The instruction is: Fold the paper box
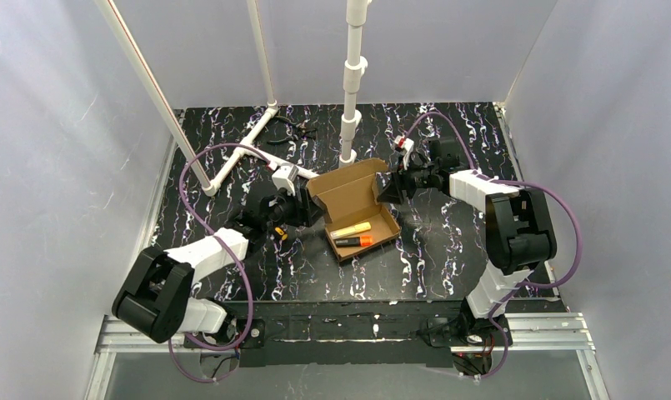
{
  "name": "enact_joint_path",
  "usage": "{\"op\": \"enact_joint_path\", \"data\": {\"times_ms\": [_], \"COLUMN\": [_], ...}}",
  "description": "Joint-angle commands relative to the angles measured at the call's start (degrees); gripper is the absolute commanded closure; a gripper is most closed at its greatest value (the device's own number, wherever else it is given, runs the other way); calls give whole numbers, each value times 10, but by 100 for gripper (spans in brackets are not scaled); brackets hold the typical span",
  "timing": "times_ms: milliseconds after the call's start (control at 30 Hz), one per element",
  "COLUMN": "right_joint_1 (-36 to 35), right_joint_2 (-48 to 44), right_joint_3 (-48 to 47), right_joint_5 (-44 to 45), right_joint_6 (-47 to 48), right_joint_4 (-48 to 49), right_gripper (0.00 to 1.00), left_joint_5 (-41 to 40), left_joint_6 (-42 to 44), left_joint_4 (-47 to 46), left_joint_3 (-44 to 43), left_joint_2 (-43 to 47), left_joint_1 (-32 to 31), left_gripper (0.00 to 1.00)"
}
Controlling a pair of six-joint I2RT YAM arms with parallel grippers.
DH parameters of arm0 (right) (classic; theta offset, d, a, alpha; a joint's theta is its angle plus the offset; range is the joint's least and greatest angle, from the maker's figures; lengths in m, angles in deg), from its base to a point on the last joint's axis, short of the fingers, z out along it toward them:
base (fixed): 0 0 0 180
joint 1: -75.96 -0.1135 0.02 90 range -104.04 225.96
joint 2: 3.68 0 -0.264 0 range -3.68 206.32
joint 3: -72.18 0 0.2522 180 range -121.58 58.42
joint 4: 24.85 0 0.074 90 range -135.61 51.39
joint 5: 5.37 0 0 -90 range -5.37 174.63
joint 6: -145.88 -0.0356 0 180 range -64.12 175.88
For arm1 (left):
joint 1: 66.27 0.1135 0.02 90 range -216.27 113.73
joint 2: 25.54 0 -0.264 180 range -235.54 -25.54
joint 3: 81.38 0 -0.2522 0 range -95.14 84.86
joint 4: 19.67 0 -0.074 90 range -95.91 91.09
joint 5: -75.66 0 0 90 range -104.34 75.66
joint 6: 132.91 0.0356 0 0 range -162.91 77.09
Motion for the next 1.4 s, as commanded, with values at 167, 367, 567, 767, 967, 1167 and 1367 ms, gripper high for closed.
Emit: {"op": "enact_joint_path", "data": {"times_ms": [167,367,567,767,967,1167,1367], "right_joint_1": [-1,-1,3,5,7,8,9], "right_joint_2": [8,21,44,74,100,102,107], "right_joint_3": [-22,-34,-57,-98,-128,-127,-127], "right_joint_5": [0,-13,-70,-114,-122,-125,-123], "right_joint_6": [-1,-4,5,68,107,109,109], "right_joint_4": [6,18,27,-50,-100,-103,-105], "right_gripper": [36,23,23,22,22,22,22], "left_joint_5": [11,29,46,75,88,116,149], "left_joint_6": [-34,-52,-75,-100,-113,-126,-146], "left_joint_4": [-86,-119,-174,-214,-252,-318,-376], "left_joint_3": [25,34,66,68,63,58,45], "left_joint_2": [-17,-18,-16,-47,-82,-131,-177], "left_joint_1": [11,13,19,35,39,42,43], "left_gripper": [43,43,37,39,39,44,46]}}
